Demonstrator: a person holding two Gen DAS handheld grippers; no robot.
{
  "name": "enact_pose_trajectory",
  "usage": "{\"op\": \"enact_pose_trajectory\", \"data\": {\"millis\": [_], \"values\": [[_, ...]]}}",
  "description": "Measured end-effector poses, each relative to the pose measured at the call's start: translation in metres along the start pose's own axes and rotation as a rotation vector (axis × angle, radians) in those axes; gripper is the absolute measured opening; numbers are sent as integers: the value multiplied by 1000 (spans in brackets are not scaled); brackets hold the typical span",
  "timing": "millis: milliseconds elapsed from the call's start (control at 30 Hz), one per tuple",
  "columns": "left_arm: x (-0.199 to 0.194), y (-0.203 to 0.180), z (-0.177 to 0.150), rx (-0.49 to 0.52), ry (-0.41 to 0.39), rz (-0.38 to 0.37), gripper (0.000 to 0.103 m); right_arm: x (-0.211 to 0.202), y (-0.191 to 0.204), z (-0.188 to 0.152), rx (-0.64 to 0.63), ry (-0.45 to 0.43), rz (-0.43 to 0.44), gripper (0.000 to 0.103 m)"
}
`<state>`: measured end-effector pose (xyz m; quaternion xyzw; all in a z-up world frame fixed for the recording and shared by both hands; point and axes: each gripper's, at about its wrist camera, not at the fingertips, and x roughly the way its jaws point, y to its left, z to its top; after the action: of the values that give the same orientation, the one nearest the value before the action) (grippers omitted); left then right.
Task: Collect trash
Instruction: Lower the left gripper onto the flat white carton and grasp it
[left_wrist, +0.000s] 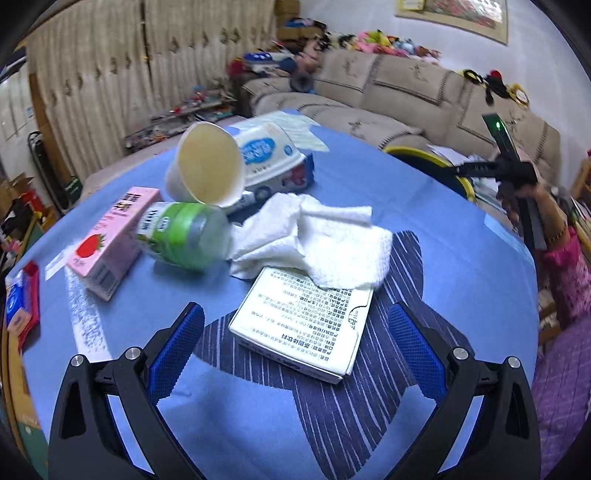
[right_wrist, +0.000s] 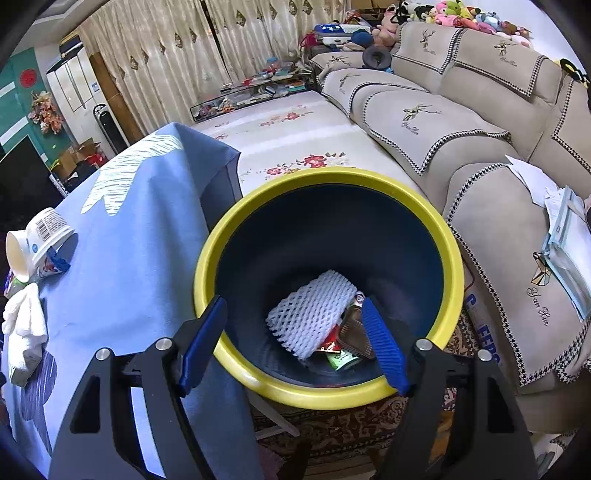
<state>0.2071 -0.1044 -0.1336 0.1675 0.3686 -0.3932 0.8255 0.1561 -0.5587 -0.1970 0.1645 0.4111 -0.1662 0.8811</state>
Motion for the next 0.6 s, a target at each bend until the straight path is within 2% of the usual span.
{"op": "enact_pose_trajectory", "data": {"millis": [267,367,433,600], "values": [[30,-5,6,64,67,-49,98,-1,1,0,-4,2,17,71],[37,-10,8,78,70,-60,94,1,1,0,-4,9,19,71],[40,-13,9,86,68,-61,85,3,2,-1,-3,15,22,71],[53,-18,11,102,89,-33,83,3,1,-2,-3,17,27,71]]}}
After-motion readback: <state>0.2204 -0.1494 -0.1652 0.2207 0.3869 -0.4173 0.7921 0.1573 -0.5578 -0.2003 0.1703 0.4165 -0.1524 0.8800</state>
